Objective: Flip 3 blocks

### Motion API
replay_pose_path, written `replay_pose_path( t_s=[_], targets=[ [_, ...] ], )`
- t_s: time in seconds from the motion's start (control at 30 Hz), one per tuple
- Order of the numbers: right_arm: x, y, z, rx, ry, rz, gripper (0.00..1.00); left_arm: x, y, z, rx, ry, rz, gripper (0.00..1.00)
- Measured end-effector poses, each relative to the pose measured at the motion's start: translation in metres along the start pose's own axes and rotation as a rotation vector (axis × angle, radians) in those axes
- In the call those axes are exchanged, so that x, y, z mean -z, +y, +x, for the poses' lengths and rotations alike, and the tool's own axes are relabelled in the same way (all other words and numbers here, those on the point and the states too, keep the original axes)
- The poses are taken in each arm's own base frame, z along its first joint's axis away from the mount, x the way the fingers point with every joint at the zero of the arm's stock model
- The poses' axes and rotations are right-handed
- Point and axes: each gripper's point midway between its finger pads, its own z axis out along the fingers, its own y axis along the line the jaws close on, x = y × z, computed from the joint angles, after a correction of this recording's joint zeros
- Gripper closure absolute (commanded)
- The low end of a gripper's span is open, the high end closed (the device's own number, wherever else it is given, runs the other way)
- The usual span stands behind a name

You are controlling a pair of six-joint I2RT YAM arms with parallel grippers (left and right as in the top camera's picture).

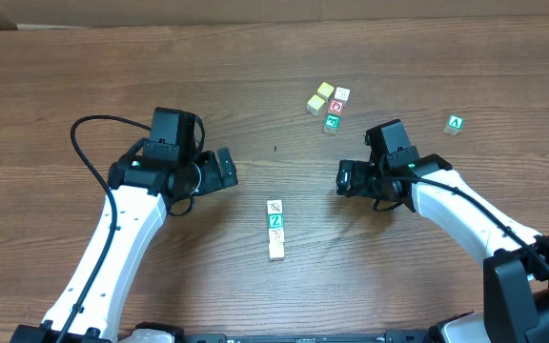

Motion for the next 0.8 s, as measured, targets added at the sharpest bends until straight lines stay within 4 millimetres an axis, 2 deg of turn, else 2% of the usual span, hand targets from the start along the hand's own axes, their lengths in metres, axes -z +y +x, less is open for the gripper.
replay_pose_path(
  t_s=[0.8],
  targets=[
    [0.0001,-0.0054,-0.0025,0.026,-0.014,0.032,0.0,0.0,0.0012,-0.0006,0.0,-0.003,-0.007,0.0]
  ],
)
